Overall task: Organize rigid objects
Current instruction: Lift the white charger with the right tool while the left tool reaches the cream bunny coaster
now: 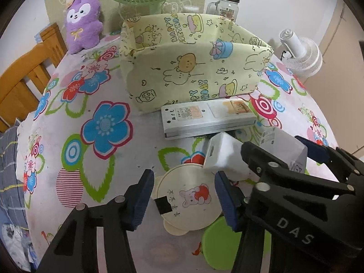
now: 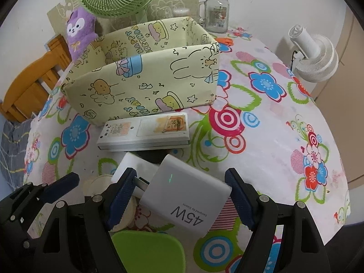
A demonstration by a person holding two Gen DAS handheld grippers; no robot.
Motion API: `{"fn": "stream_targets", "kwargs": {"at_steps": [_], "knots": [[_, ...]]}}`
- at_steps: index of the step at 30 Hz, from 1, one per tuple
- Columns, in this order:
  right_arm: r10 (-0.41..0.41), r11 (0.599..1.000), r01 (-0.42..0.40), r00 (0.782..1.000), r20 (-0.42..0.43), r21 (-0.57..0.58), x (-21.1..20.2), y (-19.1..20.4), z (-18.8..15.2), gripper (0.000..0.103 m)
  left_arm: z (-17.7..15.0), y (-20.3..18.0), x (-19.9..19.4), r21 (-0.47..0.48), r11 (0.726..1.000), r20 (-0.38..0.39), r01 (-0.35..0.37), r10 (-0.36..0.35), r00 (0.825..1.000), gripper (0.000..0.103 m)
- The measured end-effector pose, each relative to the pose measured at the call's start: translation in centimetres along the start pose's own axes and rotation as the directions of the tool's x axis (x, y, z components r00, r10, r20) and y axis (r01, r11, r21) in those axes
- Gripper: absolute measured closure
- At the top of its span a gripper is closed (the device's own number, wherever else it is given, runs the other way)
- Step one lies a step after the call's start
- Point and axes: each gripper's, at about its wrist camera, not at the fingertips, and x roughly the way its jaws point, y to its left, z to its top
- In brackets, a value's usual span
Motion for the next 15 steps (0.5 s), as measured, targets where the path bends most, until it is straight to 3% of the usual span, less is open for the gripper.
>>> {"fn": "stream_targets", "kwargs": {"at_steps": [9, 15], "knots": [[-0.003, 1.000, 0.003, 1.000, -0.020, 0.022, 0.7, -0.5, -1.2, 0.022, -0.9, -0.2, 0.7, 0.015, 1.000, -0.021, 0.016, -0.016, 1.000, 0.026], [-0.027, 0.999, 0.027, 0.999, -0.032, 0.017, 1.4, -1.1, -1.7, 0.022, -1.4, -0.8, 1.7, 0.022, 0.999, -0.040, 0.036, -0.035, 0.999, 0.021]]}}
